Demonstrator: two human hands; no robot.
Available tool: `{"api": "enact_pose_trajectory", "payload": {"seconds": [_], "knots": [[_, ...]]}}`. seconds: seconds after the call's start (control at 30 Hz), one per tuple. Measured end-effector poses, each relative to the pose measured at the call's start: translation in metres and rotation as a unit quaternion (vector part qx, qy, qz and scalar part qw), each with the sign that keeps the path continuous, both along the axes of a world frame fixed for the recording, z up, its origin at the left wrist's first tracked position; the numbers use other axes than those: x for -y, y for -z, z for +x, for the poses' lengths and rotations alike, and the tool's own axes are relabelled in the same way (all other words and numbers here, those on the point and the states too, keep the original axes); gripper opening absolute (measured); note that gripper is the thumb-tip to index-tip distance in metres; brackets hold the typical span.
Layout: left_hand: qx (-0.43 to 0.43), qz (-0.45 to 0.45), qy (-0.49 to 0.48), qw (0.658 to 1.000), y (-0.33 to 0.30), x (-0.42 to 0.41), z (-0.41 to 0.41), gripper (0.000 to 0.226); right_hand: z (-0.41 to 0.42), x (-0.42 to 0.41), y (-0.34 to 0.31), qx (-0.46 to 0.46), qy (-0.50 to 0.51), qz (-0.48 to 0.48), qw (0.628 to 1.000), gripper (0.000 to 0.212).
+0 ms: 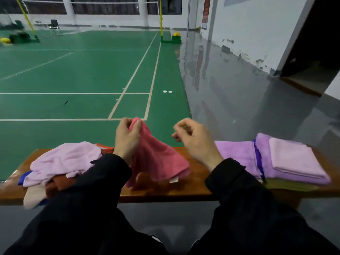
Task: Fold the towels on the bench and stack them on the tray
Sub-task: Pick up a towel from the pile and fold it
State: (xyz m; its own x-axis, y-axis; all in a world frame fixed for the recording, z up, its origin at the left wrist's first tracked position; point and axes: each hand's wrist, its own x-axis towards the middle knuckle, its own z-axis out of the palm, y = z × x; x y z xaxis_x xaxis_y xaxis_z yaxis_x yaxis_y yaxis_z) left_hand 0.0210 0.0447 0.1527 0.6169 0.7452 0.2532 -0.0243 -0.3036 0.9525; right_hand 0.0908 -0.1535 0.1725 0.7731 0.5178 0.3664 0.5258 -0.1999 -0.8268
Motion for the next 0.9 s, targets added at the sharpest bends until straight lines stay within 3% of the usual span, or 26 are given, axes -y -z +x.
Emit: {"api": "enact_pose_trajectory", "payload": {"seconds": [0.1,0.17,0.2,0.27,0.4,0.5,0.6,0.7,0.77,0.83,0.9], "knots": [[0.021,-0.128,0.006,0.991,0.012,0.007,0.004,0.015,-0.016,-0.007,0.04,0.017,-0.028,-0.142,0.989,0.006],[0.045,-0.199,0.014,0.979,0.009,0.01,0.003,0.017,-0.031,-0.008,0.073,-0.122,0.026,-0.106,0.987,0.008],[0.059,-0.229,0.02,0.971,0.006,0.011,0.002,0.018,-0.039,-0.008,0.087,-0.248,0.055,-0.055,0.965,0.013],[0.084,-0.274,0.036,0.958,0.001,0.015,-0.003,0.018,-0.054,-0.011,0.108,-0.458,0.054,-0.009,0.887,0.031],[0.08,-0.287,0.064,0.952,-0.001,0.022,-0.012,0.018,-0.067,-0.015,0.124,-0.587,-0.051,0.055,0.806,0.05],[0.068,-0.271,0.059,0.958,0.002,0.015,-0.016,0.019,-0.061,-0.014,0.121,-0.574,-0.052,0.097,0.811,0.044],[0.072,-0.247,0.013,0.966,0.01,0.001,-0.021,0.017,-0.046,-0.011,0.108,-0.481,0.032,0.077,0.873,0.031],[0.043,-0.2,-0.047,0.978,0.025,-0.015,-0.023,0.012,-0.025,-0.008,0.086,-0.332,0.109,0.05,0.936,0.043],[-0.038,-0.124,-0.076,0.989,0.033,-0.017,-0.027,0.03,-0.017,-0.01,0.065,-0.354,0.071,0.151,0.92,0.026],[-0.066,0.061,-0.093,0.992,0.039,-0.002,-0.035,0.053,-0.016,-0.013,0.044,-0.415,0.008,0.231,0.88,0.02],[-0.024,0.176,0.022,0.984,0.035,0.029,-0.043,0.048,-0.019,-0.017,0.031,-0.439,-0.045,0.242,0.864,0.016]]}}
